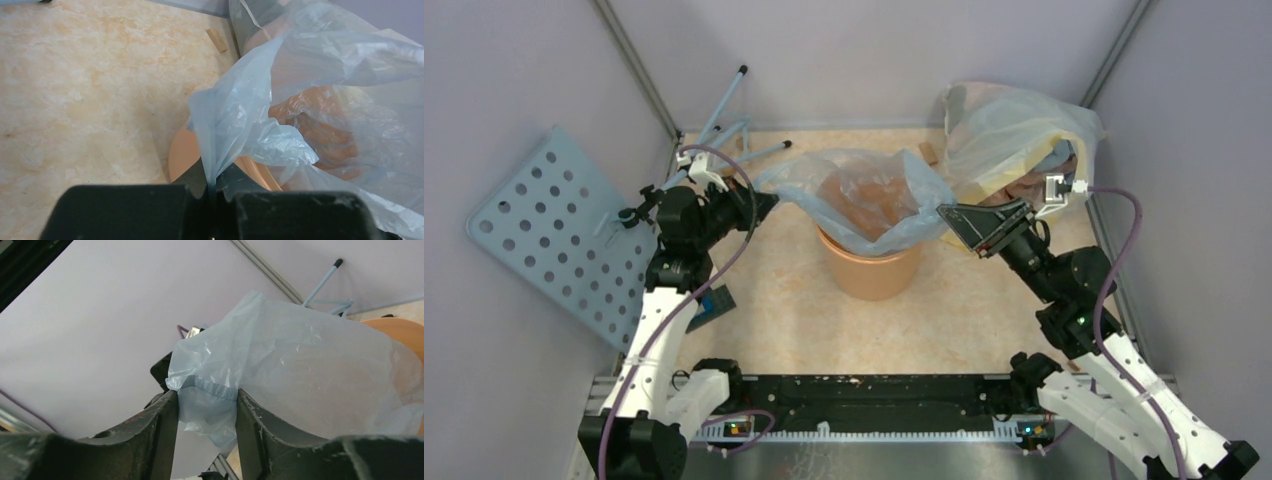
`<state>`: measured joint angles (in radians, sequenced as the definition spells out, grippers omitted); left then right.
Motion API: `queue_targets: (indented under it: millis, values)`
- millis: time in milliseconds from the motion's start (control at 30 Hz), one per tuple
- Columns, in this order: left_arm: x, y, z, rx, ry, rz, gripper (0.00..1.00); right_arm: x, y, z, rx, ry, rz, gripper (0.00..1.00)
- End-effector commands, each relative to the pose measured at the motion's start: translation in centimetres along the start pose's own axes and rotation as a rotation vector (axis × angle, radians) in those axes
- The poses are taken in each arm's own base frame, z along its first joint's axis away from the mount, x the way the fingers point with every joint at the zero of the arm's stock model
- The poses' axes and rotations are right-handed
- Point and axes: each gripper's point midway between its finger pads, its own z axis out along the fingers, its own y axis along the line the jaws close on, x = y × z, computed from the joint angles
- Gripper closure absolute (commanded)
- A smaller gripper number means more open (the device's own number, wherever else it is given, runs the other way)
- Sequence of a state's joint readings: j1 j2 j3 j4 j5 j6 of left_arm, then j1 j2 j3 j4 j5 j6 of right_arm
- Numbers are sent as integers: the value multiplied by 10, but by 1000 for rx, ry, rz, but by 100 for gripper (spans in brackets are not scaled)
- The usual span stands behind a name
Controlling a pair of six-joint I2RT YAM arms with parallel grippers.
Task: Put the trash bags into the trash bin
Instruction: Move the trash bin to the center of the board.
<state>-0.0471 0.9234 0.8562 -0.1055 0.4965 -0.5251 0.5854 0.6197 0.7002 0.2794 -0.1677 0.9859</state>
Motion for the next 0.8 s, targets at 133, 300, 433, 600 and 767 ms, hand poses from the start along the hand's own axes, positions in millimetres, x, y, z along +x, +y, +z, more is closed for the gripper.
queue_targets:
  millis: [133, 300, 433, 600, 767]
  values:
    - [-16, -8, 1, 28, -43, 20, 100, -9, 15, 4, -65, -23, -21, 63]
    - [-17, -8, 0, 20, -43, 27, 100, -7, 14, 8, -65, -14, -7, 59]
    - [-17, -5, -1, 6, -48, 36, 100, -5, 0, 6, 14, -4, -21, 62]
    - [-19, -7, -1, 9, -47, 45, 100, -1, -28, 0, 146, -1, -44, 78]
    - [-19, -19, -4, 64, -22, 61, 100, 9, -31, 6, 144, 57, -42, 95]
